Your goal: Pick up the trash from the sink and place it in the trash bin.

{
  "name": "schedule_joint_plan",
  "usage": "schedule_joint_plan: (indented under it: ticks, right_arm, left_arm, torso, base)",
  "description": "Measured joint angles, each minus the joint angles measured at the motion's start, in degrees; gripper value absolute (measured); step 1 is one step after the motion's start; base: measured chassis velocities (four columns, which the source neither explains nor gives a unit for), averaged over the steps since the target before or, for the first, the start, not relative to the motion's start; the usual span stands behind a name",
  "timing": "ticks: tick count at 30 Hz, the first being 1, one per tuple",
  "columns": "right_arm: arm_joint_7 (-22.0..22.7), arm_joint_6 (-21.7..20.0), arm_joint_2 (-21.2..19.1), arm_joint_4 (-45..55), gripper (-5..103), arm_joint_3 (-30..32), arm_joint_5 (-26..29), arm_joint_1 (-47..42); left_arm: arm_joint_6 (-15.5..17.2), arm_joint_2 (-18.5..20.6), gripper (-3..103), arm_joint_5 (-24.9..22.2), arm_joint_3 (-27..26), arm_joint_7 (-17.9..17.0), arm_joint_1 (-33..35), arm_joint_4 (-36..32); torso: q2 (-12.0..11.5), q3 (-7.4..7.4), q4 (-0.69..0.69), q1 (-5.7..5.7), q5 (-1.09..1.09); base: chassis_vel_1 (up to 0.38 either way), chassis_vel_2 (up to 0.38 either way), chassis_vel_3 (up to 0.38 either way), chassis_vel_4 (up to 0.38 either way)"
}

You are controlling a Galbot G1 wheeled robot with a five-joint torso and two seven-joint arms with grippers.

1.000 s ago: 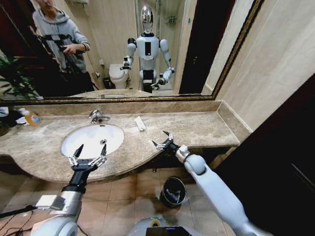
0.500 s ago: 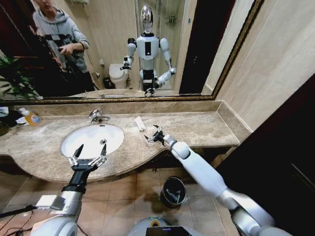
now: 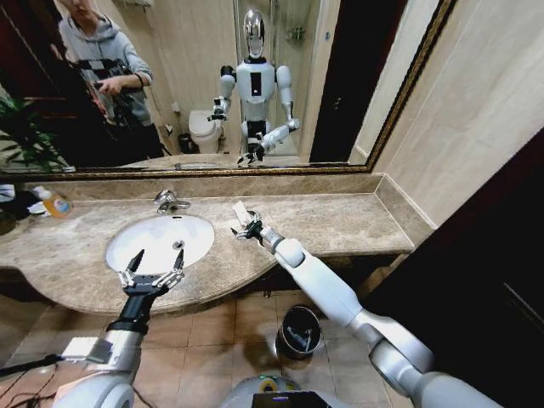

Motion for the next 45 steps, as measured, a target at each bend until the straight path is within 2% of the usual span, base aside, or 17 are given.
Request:
schedule_joint_plan:
  ticks: [2,3,5,9,11,15,17,18,21,24,32,36,40,44,45]
  right_arm:
    - [0.4,0.4,0.3,-0.7,89,0.2,-0.5,0.0]
    - [0.8,1.0,0.8,-1.8,78,0.6,-1.2,0.1]
    - [1.0,1.2,1.0,-2.2,78,0.8,-1.4,0.1]
    - [1.2,1.1,0.8,-2.7,57,1.3,-1.8,0.2]
    - [1.2,1.0,0.5,-2.7,57,1.4,-1.8,0.2]
    - [0.6,0.1,-0.9,-2.2,35,1.8,-0.8,0.0]
    - [0.5,0.1,-1.0,-2.2,35,1.9,-0.6,0.0]
    - [0.4,0.0,-1.1,-2.2,24,2.1,-0.3,-0.1]
    - [0.2,-0.4,-1.1,-2.1,18,2.3,0.1,-0.2]
    - [0.0,-0.9,-1.1,-1.7,3,2.2,0.7,-0.1]
    - [0.0,-1.6,-2.5,-0.1,0,2.3,2.0,0.1]
    - [-1.5,-2.9,-4.3,2.7,0,4.0,3.5,-0.6]
    - [-2.4,-3.5,-6.9,7.0,0,7.4,5.3,-2.9]
    - [-3.8,-3.9,-12.1,14.5,0,12.7,8.4,-6.7]
    - [-3.8,-3.9,-12.1,14.5,0,12.7,8.4,-6.7]
  left_arm:
    - [0.0,0.0,100,0.0,0.0,0.0,0.0,0.0]
    - [0.0,0.0,100,0.0,0.0,0.0,0.0,0.0]
    - [0.0,0.0,100,0.0,0.0,0.0,0.0,0.0]
    - [0.0,0.0,100,0.0,0.0,0.0,0.0,0.0]
    - [0.0,0.0,100,0.0,0.0,0.0,0.0,0.0]
    - [0.0,0.0,100,0.0,0.0,0.0,0.0,0.0]
    - [0.0,0.0,100,0.0,0.0,0.0,0.0,0.0]
    - [0.0,0.0,100,0.0,0.0,0.0,0.0,0.0]
    - [0.0,0.0,100,0.0,0.0,0.0,0.0,0.0]
    - [0.0,0.0,100,0.0,0.0,0.0,0.0,0.0]
    - [0.0,0.0,100,0.0,0.0,0.0,0.0,0.0]
    - [0.0,0.0,100,0.0,0.0,0.0,0.0,0.0]
    - [0.0,0.0,100,0.0,0.0,0.0,0.0,0.0]
    - [0.0,0.0,100,0.0,0.0,0.0,0.0,0.0]
    - [0.0,0.0,100,0.0,0.0,0.0,0.0,0.0]
  torso:
    - [0.0,0.00,0.00,0.00,0.01]
    - [0.0,0.00,0.00,0.00,0.00]
    - [0.0,0.00,0.00,0.00,0.01]
    - [0.0,0.00,0.00,0.00,0.01]
    - [0.0,0.00,0.00,0.00,0.01]
    - [0.0,0.00,-0.01,0.00,0.01]
    - [0.0,0.00,-0.01,0.00,0.01]
    - [0.0,0.00,-0.01,0.00,0.01]
    - [0.0,0.00,-0.01,0.00,0.01]
    - [0.0,0.00,0.00,0.00,0.01]
    - [0.0,0.00,0.00,0.00,0.01]
    - [0.0,0.00,0.00,0.00,0.02]
    - [0.0,0.00,0.01,0.00,0.03]
    - [0.0,-0.01,0.00,0.00,0.03]
    - [0.0,-0.01,0.00,0.00,0.03]
  base:
    - [0.000,0.000,0.000,0.000]
    - [0.000,0.000,0.000,0.000]
    - [0.000,0.000,0.000,0.000]
    - [0.000,0.000,0.000,0.000]
    - [0.000,0.000,0.000,0.000]
    - [0.000,0.000,0.000,0.000]
    - [0.000,0.000,0.000,0.000]
    - [0.000,0.000,0.000,0.000]
    - [0.000,0.000,0.000,0.000]
    - [0.000,0.000,0.000,0.000]
    - [0.000,0.000,0.000,0.000]
    - [0.000,0.000,0.000,0.000]
    - [0.000,0.000,0.000,0.000]
    - [0.000,0.000,0.000,0.000]
    - [0.000,0.000,0.000,0.000]
